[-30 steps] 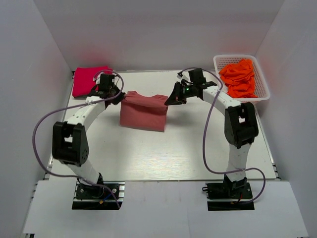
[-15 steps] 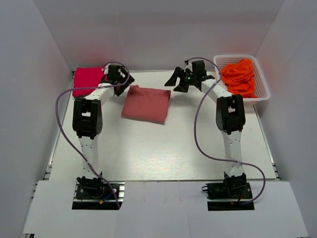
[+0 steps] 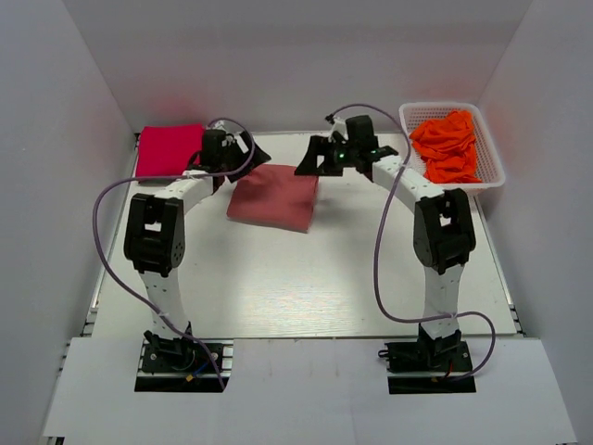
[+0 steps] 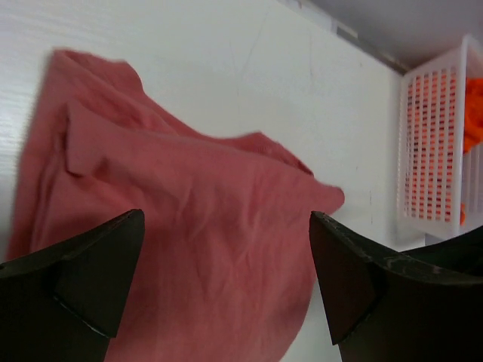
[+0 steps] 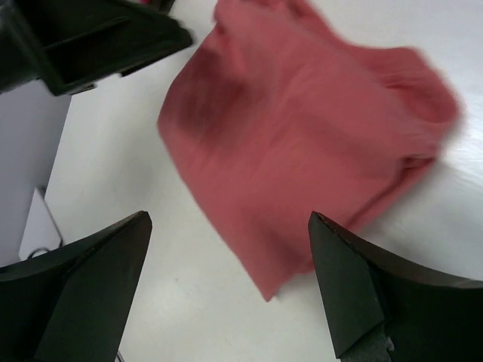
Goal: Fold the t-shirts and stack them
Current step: Fold the long partially folded tshirt into a neat square
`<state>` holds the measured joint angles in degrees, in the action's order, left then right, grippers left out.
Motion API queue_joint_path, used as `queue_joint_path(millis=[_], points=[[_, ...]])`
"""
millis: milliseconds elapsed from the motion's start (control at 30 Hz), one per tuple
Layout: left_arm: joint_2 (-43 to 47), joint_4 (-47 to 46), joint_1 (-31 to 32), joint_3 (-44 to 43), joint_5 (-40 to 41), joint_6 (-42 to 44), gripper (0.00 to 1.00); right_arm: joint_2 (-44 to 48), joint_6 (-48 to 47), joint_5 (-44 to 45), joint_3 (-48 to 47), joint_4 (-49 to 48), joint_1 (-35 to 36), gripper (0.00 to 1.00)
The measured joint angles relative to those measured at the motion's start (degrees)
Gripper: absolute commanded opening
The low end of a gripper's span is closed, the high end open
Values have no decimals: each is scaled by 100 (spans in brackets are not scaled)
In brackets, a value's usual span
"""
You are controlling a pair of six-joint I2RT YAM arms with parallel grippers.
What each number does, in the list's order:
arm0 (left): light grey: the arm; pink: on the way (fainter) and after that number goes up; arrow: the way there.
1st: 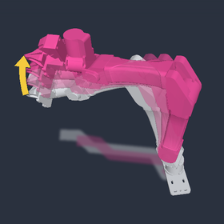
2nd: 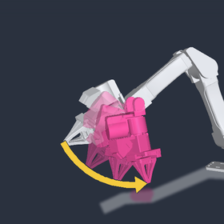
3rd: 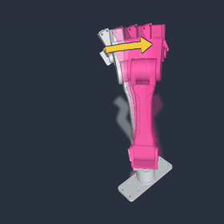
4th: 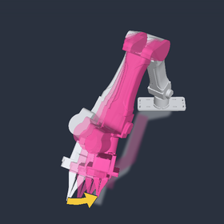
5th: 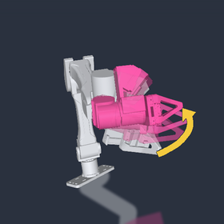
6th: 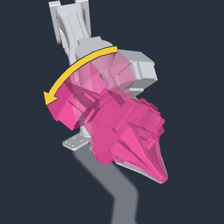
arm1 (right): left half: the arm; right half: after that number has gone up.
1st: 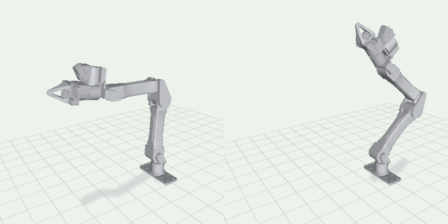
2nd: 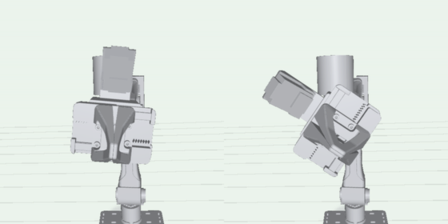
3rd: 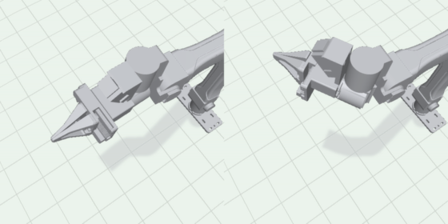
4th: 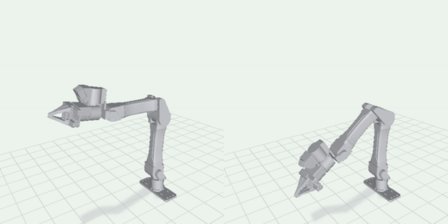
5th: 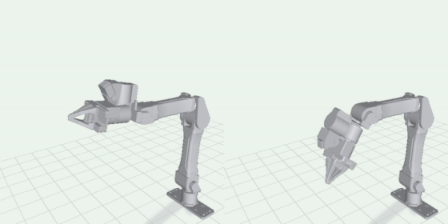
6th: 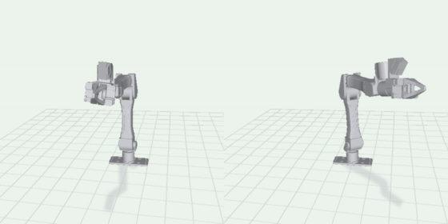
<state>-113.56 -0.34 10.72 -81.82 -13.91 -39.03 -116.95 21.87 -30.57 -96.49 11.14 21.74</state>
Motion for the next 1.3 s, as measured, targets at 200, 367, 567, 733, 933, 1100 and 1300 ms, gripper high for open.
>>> queue_joint_path(millis=[200,367,567,733,933,1100,1300], points=[[-111,-101,101,761,-466,-243,100,-271,-61,-463,623,-433,551,90],[20,-680,63,1598,-848,-474,100,-592,-55,-739,1458,-1010,688,90],[706,-1113,120,2736,-1165,-557,100,201,-203,-859,2865,-1825,743,90],[1895,-748,520,3998,-1523,-575,100,1478,-529,-678,4328,-1471,1016,90],[3943,1346,1032,4579,-927,-267,100,3077,-890,20,4863,136,1355,90],[5099,2175,922,4177,1014,-254,100,4166,-968,960,4815,116,1322,90],[4459,2269,841,4030,2216,-391,92,3086,-879,2072,3727,140,1307,86]])
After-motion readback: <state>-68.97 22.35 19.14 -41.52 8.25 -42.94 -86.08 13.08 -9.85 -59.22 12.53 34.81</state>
